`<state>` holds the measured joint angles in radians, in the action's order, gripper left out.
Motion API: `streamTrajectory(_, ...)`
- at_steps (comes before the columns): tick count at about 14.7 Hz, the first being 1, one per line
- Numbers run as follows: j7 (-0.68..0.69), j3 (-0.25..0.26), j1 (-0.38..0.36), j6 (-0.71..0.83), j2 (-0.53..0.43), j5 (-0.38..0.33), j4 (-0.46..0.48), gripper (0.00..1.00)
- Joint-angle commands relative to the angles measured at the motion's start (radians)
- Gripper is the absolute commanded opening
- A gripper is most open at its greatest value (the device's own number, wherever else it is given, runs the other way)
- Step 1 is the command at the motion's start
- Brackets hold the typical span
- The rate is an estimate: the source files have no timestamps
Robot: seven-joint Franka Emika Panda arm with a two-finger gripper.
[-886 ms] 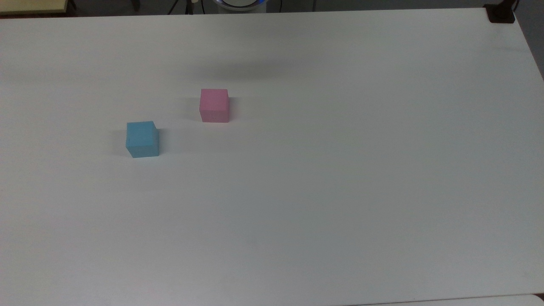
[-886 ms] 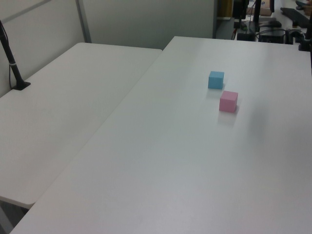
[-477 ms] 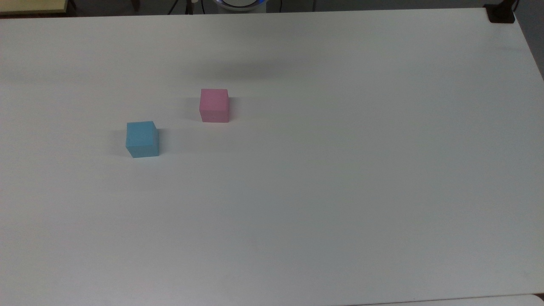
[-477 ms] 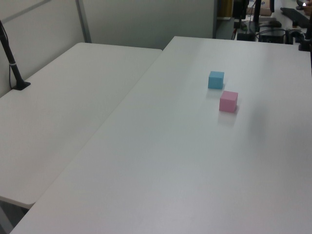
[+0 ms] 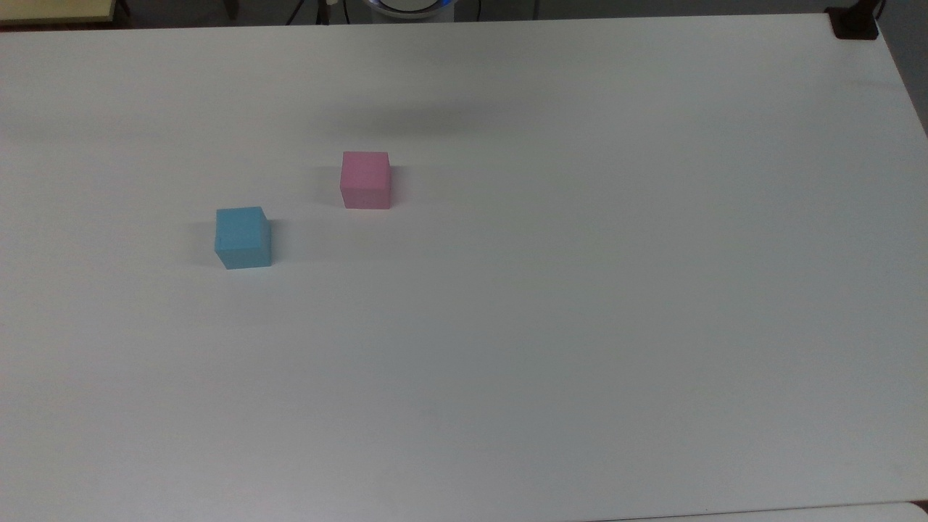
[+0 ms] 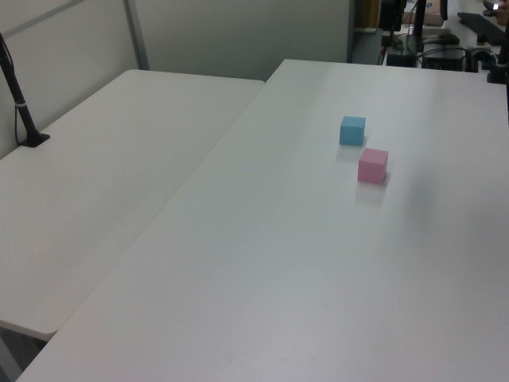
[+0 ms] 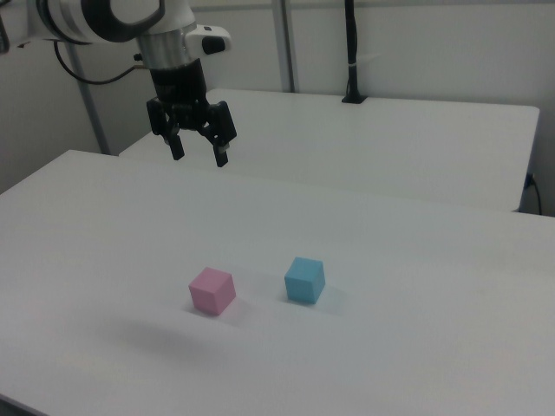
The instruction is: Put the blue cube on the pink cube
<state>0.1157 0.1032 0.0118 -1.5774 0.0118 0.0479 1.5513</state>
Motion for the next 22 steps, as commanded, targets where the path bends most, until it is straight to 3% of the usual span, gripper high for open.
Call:
streamTrajectory(1, 0.012, 0.013, -0.007, -0.015, -0.023, -0.023, 0.024, 1.0)
streamTrajectory(8, 0.051, 0.016, 0.029, -0.024, -0.018, -0.022, 0.027, 1.0)
streamTrajectory(11, 0.281, 0.018, 0.085, -0.027, 0.014, -0.02, 0.029, 1.0)
streamTrajectory(13, 0.357, 0.018, 0.128, -0.058, 0.031, -0.022, 0.029, 1.0)
streamTrajectory(17, 0.351, 0.016, 0.192, -0.197, 0.109, -0.054, 0.045, 1.0)
streamTrajectory(22, 0.286, 0.016, 0.195, -0.427, 0.221, -0.071, 0.119, 1.0)
